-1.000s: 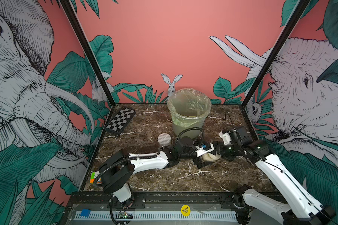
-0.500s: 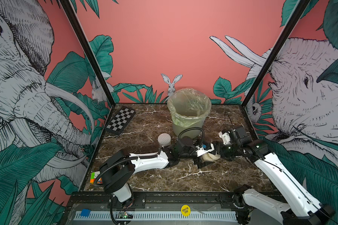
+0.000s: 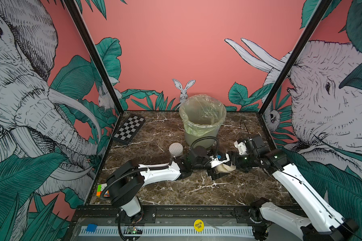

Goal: Empty moldy rice from jars
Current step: Pick up the jar from the center of the board.

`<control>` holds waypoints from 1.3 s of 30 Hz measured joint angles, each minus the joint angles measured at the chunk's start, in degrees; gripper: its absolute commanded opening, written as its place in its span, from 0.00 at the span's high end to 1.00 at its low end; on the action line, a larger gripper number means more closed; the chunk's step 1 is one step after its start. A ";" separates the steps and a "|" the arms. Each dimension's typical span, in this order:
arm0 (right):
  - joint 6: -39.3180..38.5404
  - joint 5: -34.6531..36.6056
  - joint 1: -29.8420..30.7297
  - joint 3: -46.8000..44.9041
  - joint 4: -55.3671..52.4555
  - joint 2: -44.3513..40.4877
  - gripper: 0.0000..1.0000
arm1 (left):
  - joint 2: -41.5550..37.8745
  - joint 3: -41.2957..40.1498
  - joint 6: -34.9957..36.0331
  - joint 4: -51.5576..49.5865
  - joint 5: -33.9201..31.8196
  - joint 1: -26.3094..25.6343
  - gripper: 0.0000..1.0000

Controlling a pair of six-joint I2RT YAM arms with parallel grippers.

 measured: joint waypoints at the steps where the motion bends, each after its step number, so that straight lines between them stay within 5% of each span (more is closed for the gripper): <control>1: 0.00 -0.07 0.00 0.00 0.02 0.00 0.54 | 0.00 0.00 -0.04 0.00 0.02 0.00 0.01; 32: 0.17 -0.94 -0.04 0.00 0.61 -2.16 0.55 | -0.76 -1.27 -3.69 -1.20 -0.11 0.39 0.01; 39: 0.07 -1.09 -0.09 0.00 0.85 -2.16 0.55 | -0.63 -1.27 -4.76 -1.11 1.14 0.46 0.13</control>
